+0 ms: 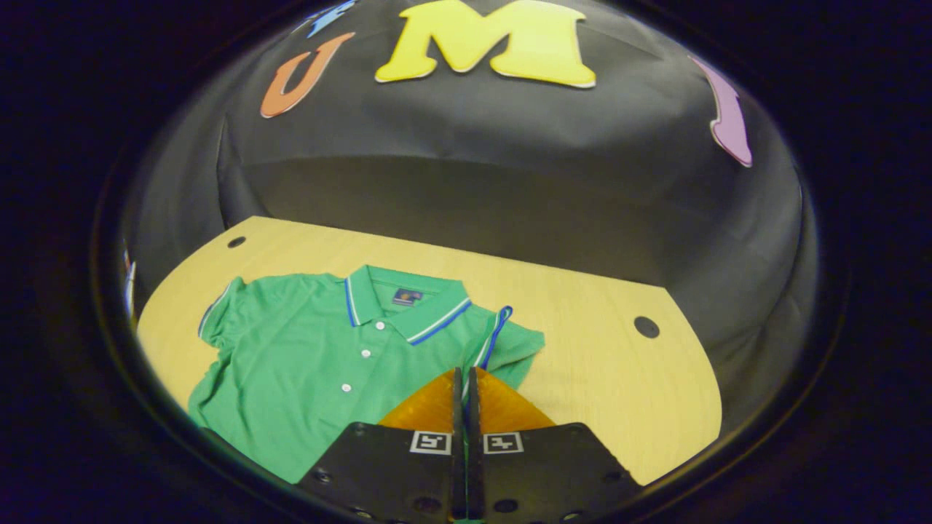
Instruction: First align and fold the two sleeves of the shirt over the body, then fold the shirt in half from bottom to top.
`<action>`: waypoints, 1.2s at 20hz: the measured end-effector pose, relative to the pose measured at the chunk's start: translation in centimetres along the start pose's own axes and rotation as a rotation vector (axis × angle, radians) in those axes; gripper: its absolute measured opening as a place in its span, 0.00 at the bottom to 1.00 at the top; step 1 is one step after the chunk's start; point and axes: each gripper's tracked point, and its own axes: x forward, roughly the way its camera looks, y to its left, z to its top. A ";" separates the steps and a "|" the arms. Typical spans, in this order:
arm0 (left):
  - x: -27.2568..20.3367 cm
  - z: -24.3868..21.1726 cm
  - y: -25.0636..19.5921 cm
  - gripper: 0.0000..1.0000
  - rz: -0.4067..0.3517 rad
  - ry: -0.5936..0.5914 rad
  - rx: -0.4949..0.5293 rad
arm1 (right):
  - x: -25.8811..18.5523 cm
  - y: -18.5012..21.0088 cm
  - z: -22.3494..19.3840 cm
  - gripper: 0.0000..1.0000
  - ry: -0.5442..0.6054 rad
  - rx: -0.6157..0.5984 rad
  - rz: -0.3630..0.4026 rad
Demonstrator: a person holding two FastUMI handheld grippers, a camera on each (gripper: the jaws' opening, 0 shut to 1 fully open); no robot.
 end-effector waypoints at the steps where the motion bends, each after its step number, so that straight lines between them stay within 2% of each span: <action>1: 0.2 -0.1 0.1 0.99 0.003 0.003 -0.004 | -0.2 1.1 0.3 0.02 -0.015 -0.009 0.018; 3: 0.6 -0.5 0.6 0.99 0.018 0.018 -0.022 | -1.1 2.1 1.2 0.33 -0.048 -0.004 0.033; 5: 1.0 -0.8 0.4 0.98 0.003 0.030 -0.037 | -2.9 2.0 2.2 0.75 -0.094 0.009 0.015; 6: 1.1 -1.0 0.4 0.99 -0.001 0.031 -0.037 | -4.2 1.8 2.9 0.91 -0.124 0.008 0.009; 8: 1.3 -0.6 1.0 0.99 0.007 0.018 -0.032 | -7.1 1.7 4.1 0.96 -0.204 0.011 0.005; 12: 2.4 -0.1 1.1 0.98 -0.011 0.028 -0.072 | -14.5 0.9 5.0 0.95 -0.318 0.057 -0.032; 15: 4.2 1.5 2.8 0.99 0.043 0.032 -0.043 | -20.8 1.0 5.3 0.95 -0.433 0.048 -0.020; 18: 7.6 2.7 4.7 0.98 0.088 0.076 -0.019 | -26.1 -0.1 4.0 0.97 -0.521 0.076 -0.053; 19: 8.9 3.2 4.9 0.98 0.088 0.098 -0.036 | -27.4 -0.2 3.2 0.95 -0.536 0.089 -0.050; 21: 11.9 4.0 5.0 0.98 0.088 0.143 -0.080 | -29.3 -0.8 1.4 0.97 -0.555 0.089 -0.049; 24: 17.1 3.8 6.2 0.99 0.093 0.240 -0.105 | -31.7 -2.7 -0.9 0.95 -0.589 0.116 -0.089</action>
